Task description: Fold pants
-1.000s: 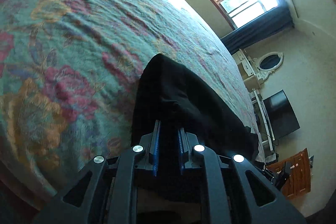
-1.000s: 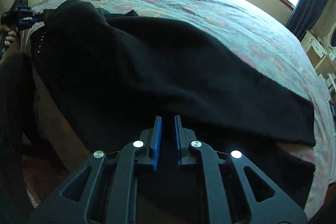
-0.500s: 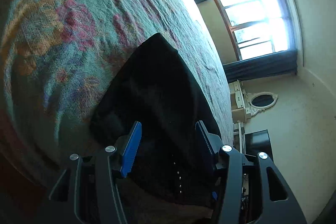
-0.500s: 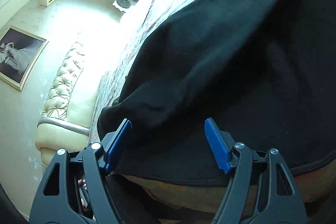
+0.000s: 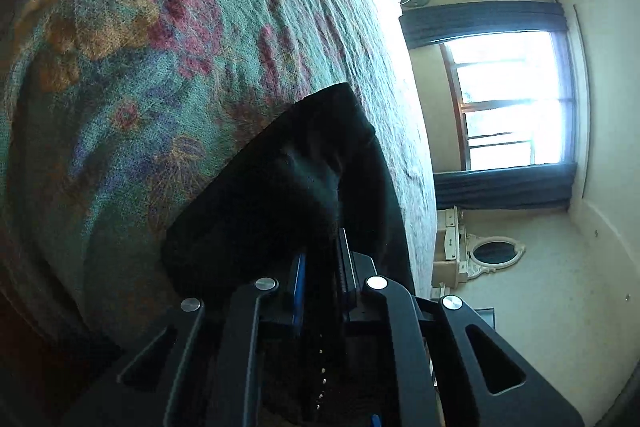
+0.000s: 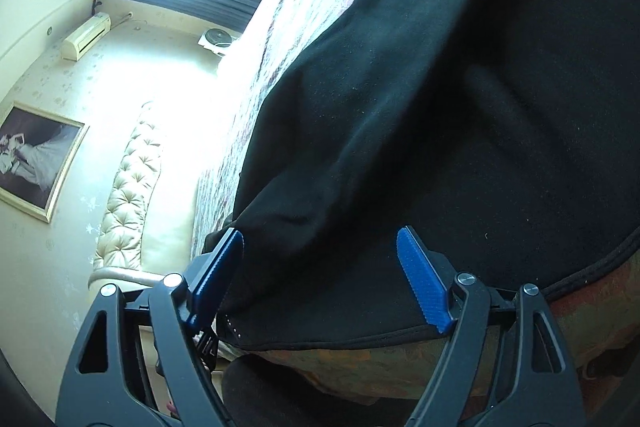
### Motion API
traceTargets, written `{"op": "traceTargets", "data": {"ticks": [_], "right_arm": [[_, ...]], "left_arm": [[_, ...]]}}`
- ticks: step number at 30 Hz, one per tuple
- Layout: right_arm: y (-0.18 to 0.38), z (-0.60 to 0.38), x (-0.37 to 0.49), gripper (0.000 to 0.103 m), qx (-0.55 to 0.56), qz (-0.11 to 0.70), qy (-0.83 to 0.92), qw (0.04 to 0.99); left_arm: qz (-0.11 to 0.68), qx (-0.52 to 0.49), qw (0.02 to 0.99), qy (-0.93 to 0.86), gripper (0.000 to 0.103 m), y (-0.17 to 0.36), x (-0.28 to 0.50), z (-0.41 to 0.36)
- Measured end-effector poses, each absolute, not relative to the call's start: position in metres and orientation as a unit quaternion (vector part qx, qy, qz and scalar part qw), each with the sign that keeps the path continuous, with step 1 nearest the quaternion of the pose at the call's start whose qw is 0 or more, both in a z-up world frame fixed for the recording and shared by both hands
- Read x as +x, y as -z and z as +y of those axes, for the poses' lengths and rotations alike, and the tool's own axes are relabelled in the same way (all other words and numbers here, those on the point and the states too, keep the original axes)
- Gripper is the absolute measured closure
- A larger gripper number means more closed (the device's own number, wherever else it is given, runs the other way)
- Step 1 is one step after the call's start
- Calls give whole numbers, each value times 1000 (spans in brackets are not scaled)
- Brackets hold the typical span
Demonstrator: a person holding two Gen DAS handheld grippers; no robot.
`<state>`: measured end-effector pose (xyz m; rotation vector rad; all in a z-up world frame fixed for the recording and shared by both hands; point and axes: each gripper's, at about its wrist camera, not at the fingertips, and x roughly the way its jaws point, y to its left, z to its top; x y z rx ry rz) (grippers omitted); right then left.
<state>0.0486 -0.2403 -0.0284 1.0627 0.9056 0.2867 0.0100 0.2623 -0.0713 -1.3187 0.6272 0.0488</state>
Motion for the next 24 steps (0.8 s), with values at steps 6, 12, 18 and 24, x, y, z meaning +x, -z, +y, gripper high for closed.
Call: {"op": "traceTargets", "data": {"ticks": [6, 12, 18, 24], "right_arm": [[32, -239, 61, 24, 512, 395, -120, 753], [39, -237, 73, 24, 522, 381, -100, 757], [54, -241, 85, 64, 535, 382, -91, 748], [73, -252, 79, 96, 555, 377, -96, 735]], "left_arm": [[300, -572, 763, -26, 90, 68, 22, 261], [317, -586, 744, -46, 88, 86, 20, 256], [314, -595, 738, -57, 87, 91, 15, 252], [298, -601, 740, -50, 86, 83, 23, 249]]}}
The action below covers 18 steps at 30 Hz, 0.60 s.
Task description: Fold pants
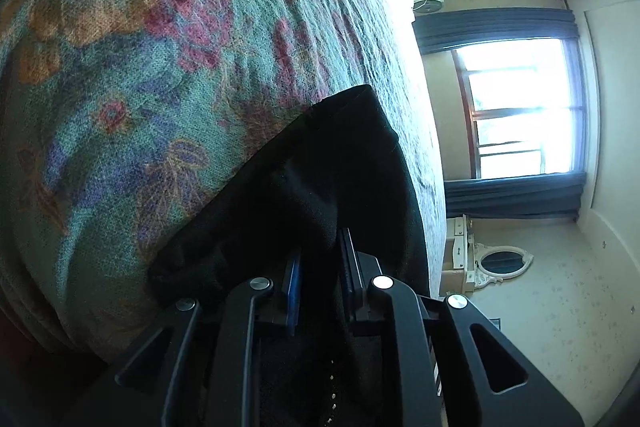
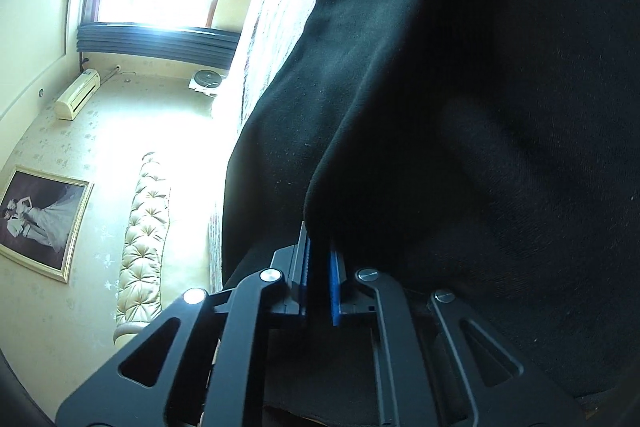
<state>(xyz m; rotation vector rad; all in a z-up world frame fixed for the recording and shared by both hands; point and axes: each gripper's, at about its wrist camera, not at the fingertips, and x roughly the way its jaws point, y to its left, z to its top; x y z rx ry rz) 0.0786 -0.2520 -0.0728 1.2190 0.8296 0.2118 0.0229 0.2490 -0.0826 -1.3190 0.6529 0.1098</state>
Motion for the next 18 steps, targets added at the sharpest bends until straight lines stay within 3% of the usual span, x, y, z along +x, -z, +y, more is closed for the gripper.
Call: {"op": "traceTargets", "data": {"ticks": [11, 18], "right_arm": [[30, -254, 73, 96, 546, 328, -143, 758], [21, -251, 53, 97, 535, 346, -169, 752]], "left_arm": [[251, -626, 737, -25, 91, 53, 4, 251], [251, -618, 745, -30, 91, 40, -23, 257]]}}
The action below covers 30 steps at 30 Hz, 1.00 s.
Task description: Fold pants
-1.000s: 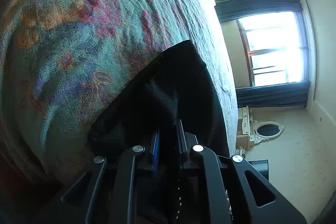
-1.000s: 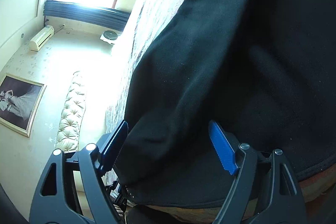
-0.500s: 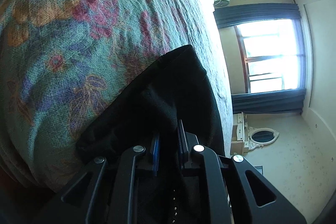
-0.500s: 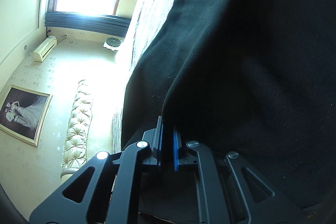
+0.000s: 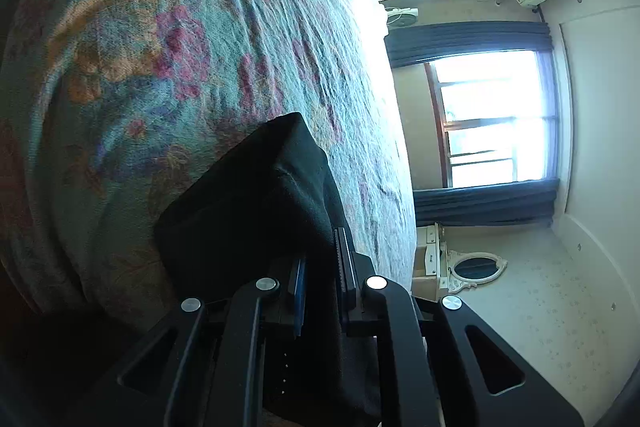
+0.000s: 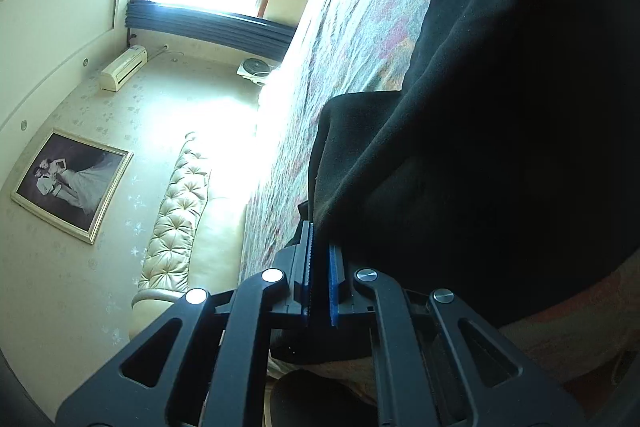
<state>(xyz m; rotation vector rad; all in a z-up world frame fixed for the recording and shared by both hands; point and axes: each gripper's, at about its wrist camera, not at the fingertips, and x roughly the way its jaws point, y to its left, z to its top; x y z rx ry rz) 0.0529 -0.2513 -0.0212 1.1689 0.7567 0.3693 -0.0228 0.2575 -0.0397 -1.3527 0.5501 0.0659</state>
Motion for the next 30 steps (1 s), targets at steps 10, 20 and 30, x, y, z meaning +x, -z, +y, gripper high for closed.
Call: {"op": "traceTargets", "data": {"ticks": [10, 20, 30], "right_arm": [[84, -256, 24, 97, 544, 414, -125, 719], [60, -301, 20, 70, 562, 372, -108, 731], [14, -537, 0, 42, 537, 254, 196, 781]], "left_arm": [[295, -623, 720, -75, 91, 82, -45, 267], [316, -525, 786, -81, 86, 43, -40, 253], [312, -406, 856, 75, 31, -24, 14, 155]]}}
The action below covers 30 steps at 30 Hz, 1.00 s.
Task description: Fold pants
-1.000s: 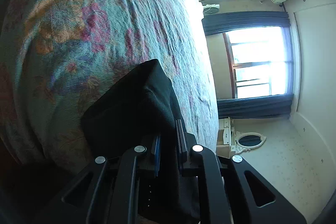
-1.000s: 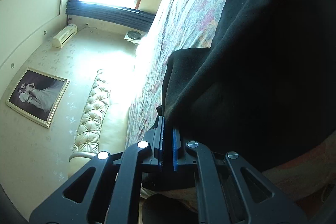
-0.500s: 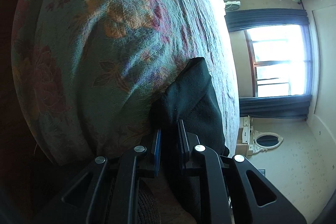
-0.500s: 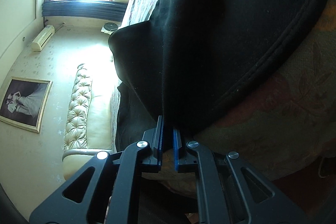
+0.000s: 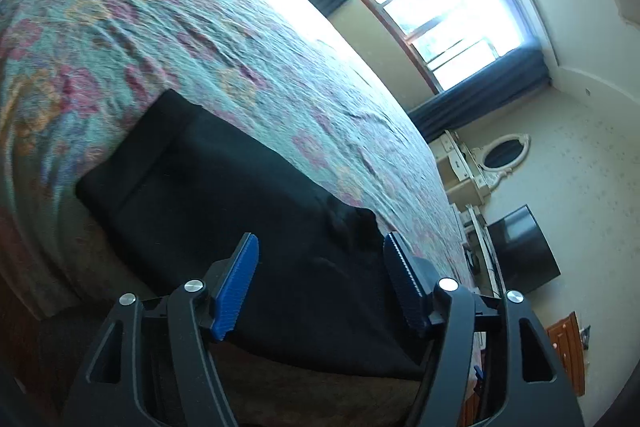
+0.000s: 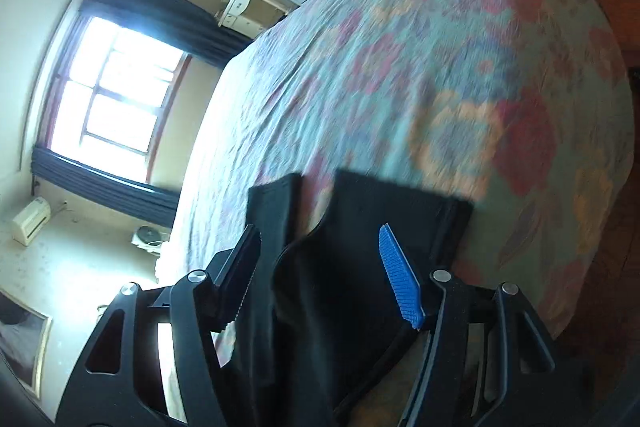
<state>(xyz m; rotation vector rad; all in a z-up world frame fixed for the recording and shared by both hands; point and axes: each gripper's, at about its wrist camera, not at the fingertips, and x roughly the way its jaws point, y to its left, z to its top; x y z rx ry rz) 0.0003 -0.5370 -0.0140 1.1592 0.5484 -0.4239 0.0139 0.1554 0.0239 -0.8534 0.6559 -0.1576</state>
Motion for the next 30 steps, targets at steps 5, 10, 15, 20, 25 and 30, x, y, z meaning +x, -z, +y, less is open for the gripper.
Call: {"op": "traceTargets", "data": {"ticks": [5, 10, 15, 20, 25, 30], "right_arm": [[45, -578, 34, 42, 467, 383, 183, 776], [52, -551, 55, 53, 358, 459, 136, 802], [33, -528, 61, 88, 263, 467, 115, 837], [41, -554, 64, 84, 243, 473, 126, 838], [4, -571, 45, 51, 251, 388, 216, 860], [-7, -558, 77, 39, 387, 338, 72, 855]], "left_arm": [[367, -386, 828, 172, 26, -15, 65, 78], [426, -363, 802, 210, 26, 14, 90, 10], [467, -353, 779, 225, 26, 33, 103, -35], [461, -349, 772, 264, 26, 25, 104, -69], [469, -340, 756, 305, 25, 27, 98, -102], [479, -340, 738, 332, 25, 37, 94, -128]]}}
